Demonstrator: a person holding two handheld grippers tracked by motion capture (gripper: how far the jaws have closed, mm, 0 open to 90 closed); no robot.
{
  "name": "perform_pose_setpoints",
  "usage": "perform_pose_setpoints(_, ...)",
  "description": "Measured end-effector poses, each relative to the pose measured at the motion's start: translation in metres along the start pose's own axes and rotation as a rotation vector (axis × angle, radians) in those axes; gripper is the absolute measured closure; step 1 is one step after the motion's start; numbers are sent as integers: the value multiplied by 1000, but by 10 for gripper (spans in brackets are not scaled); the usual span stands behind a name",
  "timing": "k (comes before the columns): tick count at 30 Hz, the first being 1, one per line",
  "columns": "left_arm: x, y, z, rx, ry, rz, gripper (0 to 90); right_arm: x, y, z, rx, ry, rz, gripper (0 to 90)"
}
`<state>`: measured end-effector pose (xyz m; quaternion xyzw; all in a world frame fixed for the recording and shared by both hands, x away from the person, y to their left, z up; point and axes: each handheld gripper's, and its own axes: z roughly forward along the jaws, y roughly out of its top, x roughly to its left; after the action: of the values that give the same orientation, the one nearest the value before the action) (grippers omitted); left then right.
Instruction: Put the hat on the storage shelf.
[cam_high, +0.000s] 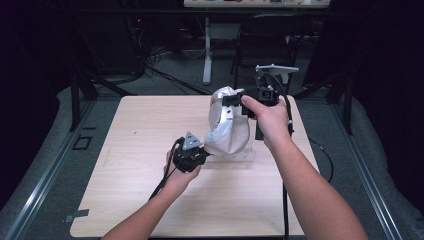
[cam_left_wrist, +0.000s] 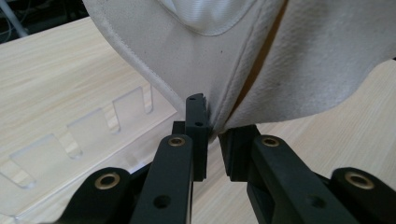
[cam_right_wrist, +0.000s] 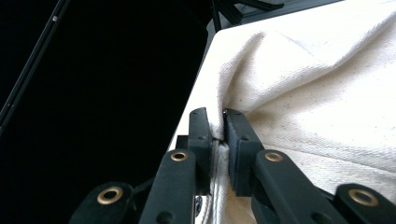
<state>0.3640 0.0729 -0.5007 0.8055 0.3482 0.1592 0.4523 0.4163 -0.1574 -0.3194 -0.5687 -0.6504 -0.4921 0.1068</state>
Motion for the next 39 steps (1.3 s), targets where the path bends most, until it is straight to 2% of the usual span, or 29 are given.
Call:
perform_pose_setpoints(2,-2,-3,4,6,-17,-6,828,-3,-2,3,12,-4,-1,822)
perform_pose_setpoints(7,-1,-6,6,1,-12,-18,830,-9,-4,5,15,-6,13,822)
perform_pose_setpoints(12,1,-12,7,8,9,-31,833,-10,-5,10,27,-12,10,822)
perform_pose_setpoints(18,-3,-16,5,4,38,-45,843,-6,-8,20,47,-2,2,822)
perform_pose_setpoints(28,-2,-24,14,58,44,-55,849,-13,-12,25,67,-26,9,822)
perform_pose_setpoints(35,3,-29,19,122,39,-99,852,-21,-15,32,88,-53,9,822)
perform_pose_setpoints(36,4,-34,23,129,28,-126,852,-22,-16,33,88,-60,12,822)
perform_pose_setpoints(37,5,-35,22,127,24,-129,852,-24,-18,36,101,-69,10,822)
perform_pose_setpoints(39,3,-35,22,124,34,-118,851,-27,-19,39,101,-58,19,822)
